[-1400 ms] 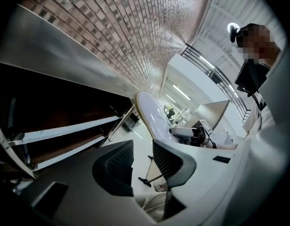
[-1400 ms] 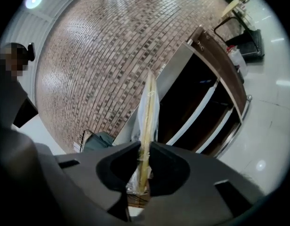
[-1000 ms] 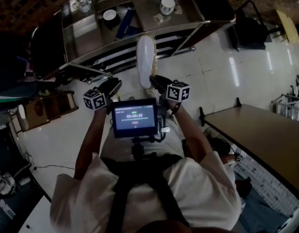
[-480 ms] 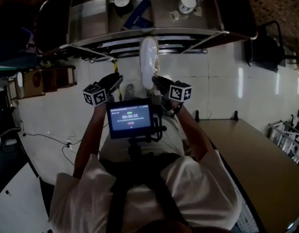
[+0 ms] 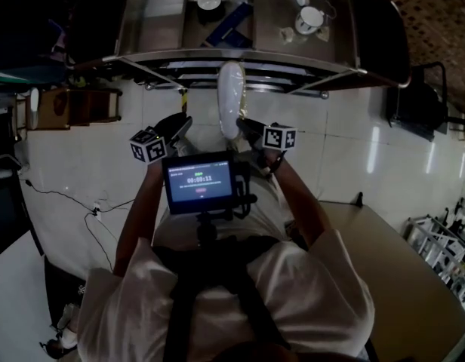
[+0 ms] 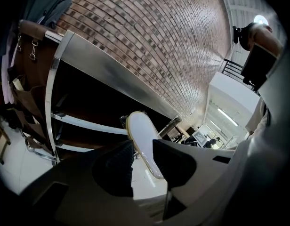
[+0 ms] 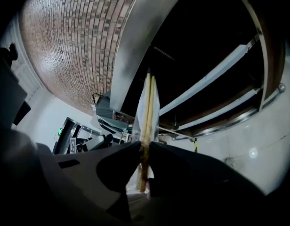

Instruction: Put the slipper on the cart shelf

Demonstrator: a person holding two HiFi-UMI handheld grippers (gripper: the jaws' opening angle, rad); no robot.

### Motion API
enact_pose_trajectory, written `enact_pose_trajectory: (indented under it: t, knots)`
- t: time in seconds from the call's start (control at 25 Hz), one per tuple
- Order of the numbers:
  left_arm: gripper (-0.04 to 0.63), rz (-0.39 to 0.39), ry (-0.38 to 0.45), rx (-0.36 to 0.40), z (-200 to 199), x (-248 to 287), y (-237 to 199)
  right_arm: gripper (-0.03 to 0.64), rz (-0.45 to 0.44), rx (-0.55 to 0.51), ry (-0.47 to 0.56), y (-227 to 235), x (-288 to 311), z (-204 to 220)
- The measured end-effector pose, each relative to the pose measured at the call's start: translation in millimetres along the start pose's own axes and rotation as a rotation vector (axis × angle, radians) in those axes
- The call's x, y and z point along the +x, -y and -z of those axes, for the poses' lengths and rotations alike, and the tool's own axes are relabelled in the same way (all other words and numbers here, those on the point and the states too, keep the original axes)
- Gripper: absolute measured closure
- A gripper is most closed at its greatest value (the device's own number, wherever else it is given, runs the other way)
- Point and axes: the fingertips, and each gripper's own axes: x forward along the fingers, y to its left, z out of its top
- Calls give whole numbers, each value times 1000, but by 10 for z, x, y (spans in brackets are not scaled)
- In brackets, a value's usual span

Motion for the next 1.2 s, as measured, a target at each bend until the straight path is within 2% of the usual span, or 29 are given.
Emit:
enact_pose_trajectory:
  t: [0.32,0.56,0.92,1.2]
  knots:
    - [472,-9,-22,24,-91,10,-40,551,44,3,32,308,276,-345]
    - [472,-19,-24,48,-247,16,-71,551,96,50,72,628,510,-628]
    - [472,-47,-68,97,-245,-31,-100,549,104,72,146,797,817,-1051]
    - [472,-64,-64,96,-320,-11,-77,549,140,80,183,954,1032,-1274]
